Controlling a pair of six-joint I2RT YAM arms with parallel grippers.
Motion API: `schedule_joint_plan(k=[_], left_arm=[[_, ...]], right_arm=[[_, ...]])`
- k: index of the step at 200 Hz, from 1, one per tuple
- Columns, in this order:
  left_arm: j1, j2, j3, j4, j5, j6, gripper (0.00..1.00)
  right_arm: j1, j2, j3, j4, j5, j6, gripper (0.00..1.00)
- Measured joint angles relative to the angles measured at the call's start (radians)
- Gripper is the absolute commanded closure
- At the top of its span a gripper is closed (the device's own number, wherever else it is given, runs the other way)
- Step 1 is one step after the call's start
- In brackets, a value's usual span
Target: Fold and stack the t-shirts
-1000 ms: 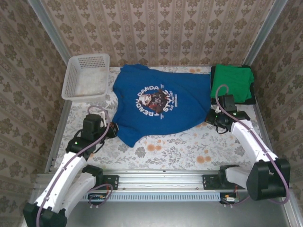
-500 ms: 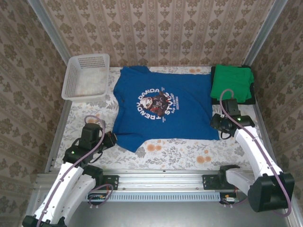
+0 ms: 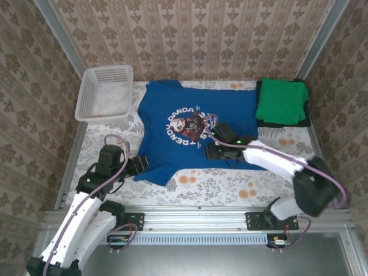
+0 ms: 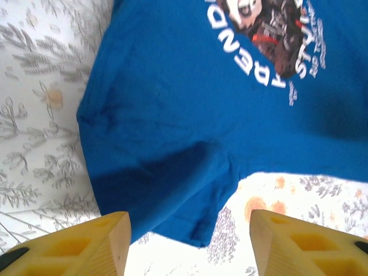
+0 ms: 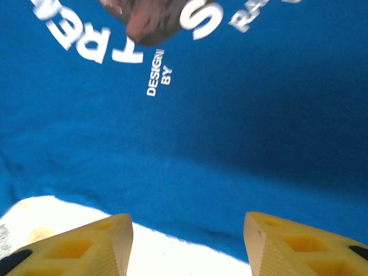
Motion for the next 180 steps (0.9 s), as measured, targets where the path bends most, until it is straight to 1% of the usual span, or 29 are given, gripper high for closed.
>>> schedule_joint_plan(k=[12,29,41,57,65,74,93,102,123,134,146,180], left_arm=[[0.023,0.059,0.048,0.013,-0.008,0.015,0.39],[0.05,0.144,0.095,0.055,-0.018,0.038,0.39],[0.058,0.19,0.101,0.099,-0.024,0.049,0.39],[0.058,0.278,0.101,0.18,-0.021,0.059,0.43],[0.058,0.344,0.108,0.226,-0.013,0.063,0.47],[0.058,0.456,0.132,0.277,0.001,0.067,0.52],[0.056,0.718,0.204,0.394,0.034,0.082,0.54],[0.056,0.814,0.225,0.437,0.046,0.087,0.55],[0.056,0.967,0.242,0.495,0.065,0.099,0.59],[0.058,1.007,0.231,0.509,0.07,0.102,0.6],[0.066,1.014,0.193,0.537,0.077,0.104,0.61],[0.087,0.893,0.04,0.619,0.089,0.083,0.62]], right_arm=[[0.011,0.09,0.023,0.016,0.005,0.019,0.48],[0.011,0.179,0.052,0.016,0.02,0.045,0.49],[0.011,0.214,0.06,0.016,0.031,0.059,0.49],[0.011,0.224,0.06,0.016,0.034,0.077,0.49],[0.011,0.223,0.059,0.019,0.034,0.085,0.49],[0.011,0.222,0.051,0.032,0.032,0.096,0.49],[0.011,0.208,0.026,0.053,0.033,0.104,0.49],[0.011,0.199,0.016,0.06,0.032,0.108,0.49],[0.011,0.185,-0.01,0.08,0.031,0.121,0.49],[0.011,0.178,-0.02,0.092,0.027,0.126,0.49],[0.013,0.172,-0.03,0.102,0.025,0.13,0.49],[0.031,0.156,-0.051,0.114,0.017,0.152,0.49]])
